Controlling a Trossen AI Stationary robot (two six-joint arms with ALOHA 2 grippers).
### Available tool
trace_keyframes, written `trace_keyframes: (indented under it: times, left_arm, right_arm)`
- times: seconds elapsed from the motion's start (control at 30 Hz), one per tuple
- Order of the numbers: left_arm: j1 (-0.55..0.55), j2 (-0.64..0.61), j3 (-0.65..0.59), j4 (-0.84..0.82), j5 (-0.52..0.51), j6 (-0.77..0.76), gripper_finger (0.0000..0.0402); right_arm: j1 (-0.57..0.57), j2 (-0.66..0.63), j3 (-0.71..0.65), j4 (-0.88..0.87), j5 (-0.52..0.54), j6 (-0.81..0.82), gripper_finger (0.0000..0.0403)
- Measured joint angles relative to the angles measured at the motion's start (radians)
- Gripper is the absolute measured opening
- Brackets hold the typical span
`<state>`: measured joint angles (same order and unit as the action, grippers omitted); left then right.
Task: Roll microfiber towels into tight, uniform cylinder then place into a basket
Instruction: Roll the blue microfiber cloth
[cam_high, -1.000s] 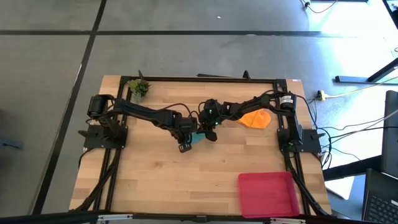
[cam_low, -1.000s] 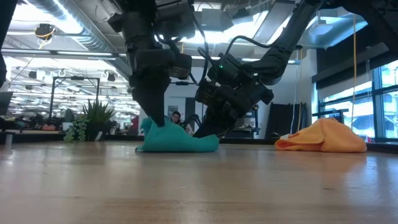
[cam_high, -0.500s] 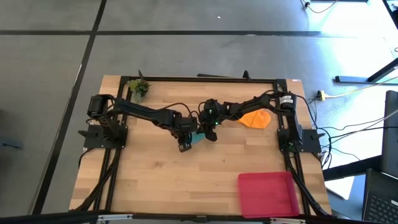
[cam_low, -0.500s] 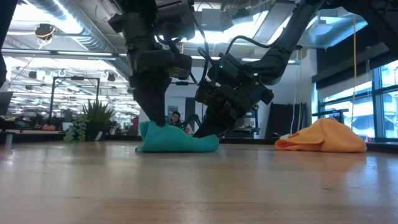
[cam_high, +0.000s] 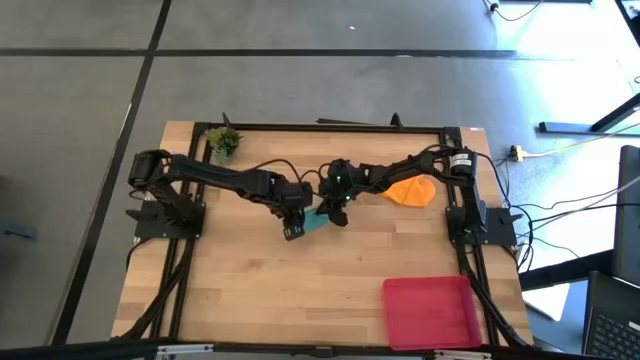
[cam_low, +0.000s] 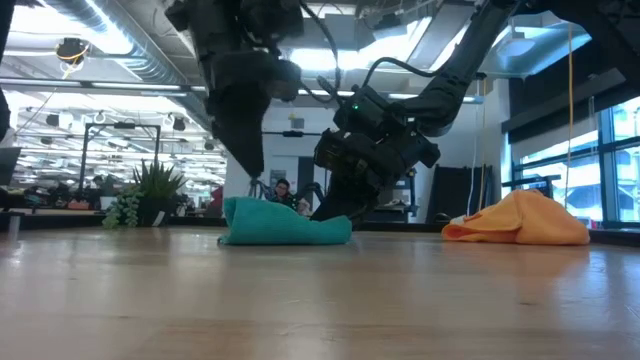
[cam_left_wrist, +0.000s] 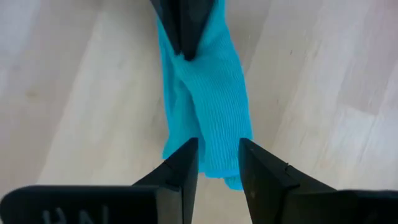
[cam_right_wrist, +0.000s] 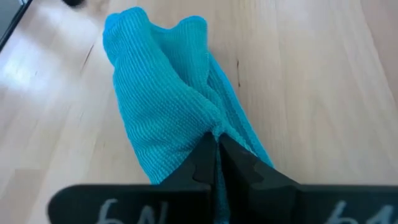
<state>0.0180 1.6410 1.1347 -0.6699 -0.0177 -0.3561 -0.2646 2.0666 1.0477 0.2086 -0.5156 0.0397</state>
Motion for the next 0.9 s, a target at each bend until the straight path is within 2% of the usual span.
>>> trace_keyframes:
  times: [0.13,0.53,0.8,0.9]
  left_arm:
    - [-0.001,-0.022,0.0,-0.001,-0.037,-0.002,0.0099]
    - [-0.025,-0.022,-0.002,0.02,-0.05,-0.009,0.0099]
    - [-0.06,0.087,-0.003,0.103,-0.053,-0.008,0.0098]
    - [-0.058,0.135,-0.003,0.103,-0.083,-0.008,0.0097]
  right_arm:
    - [-0.003,0.0,0.0,0.0,-0.001,0.042,0.0015]
    - [-0.003,0.0,0.0,0.0,-0.001,0.062,0.0028]
    - [-0.004,0.001,0.0,0.003,-0.017,0.06,0.004]
    - [-0.004,0.001,0.0,0.004,-0.025,0.061,0.0041]
